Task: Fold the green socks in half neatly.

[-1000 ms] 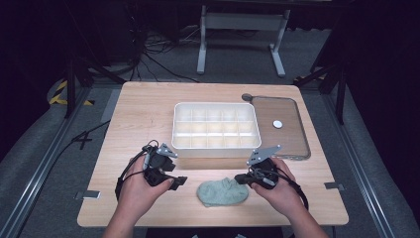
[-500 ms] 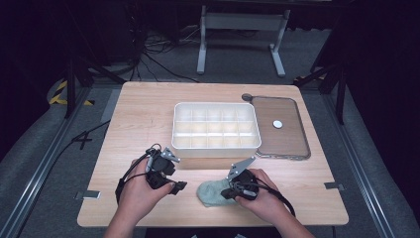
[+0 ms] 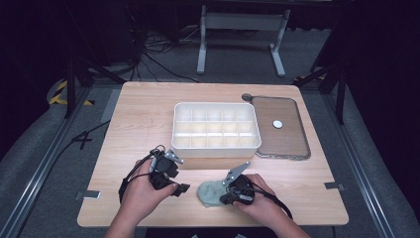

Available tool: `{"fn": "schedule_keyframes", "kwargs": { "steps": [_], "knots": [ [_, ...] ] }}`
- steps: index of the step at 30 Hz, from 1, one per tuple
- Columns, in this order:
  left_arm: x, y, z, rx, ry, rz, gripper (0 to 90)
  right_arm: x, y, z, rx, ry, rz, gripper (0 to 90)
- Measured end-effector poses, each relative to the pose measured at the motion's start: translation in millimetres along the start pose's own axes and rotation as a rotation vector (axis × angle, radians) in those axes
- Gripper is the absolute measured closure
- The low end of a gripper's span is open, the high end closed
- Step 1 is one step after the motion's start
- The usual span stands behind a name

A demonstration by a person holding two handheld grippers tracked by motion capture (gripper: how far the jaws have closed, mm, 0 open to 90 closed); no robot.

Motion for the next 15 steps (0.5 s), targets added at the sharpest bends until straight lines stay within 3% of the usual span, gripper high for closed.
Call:
{"fn": "schedule_keyframes", "kwargs": {
  "steps": [4,5,9,13,15],
  "knots": [
    [-1.3,7.3,4.5,0.031,0.014,0.03,41.2,-0.1,0.4,-0.3,0.011,-0.004,-0.001,89.7],
    [-2.8,13.7,6.2,0.036,0.031,0.058,41.2,0.0,0.1,-0.4,0.013,-0.008,-0.004,89.7],
    [-3.7,34.1,12.4,0.048,0.049,0.087,46.8,0.3,-0.1,-0.7,0.009,-0.007,0.0,89.7],
    [-1.1,53.8,16.3,0.06,0.034,0.085,48.5,0.6,-0.2,-0.6,0.01,-0.008,0.004,89.7],
    [3.8,65.5,14.6,0.046,0.003,0.072,47.5,0.8,-0.2,-0.4,0.011,-0.006,0.006,89.7]
  ]
}}
Point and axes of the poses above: each handheld gripper's, and its own axes: y roughly forward along the jaws, x roughly out of its underside, z roughly to its right, the point moved 9 cm from there along y, roughly forward along the jaws, and after that the axes turned 11 degrees about z, right-handed, at the moved point
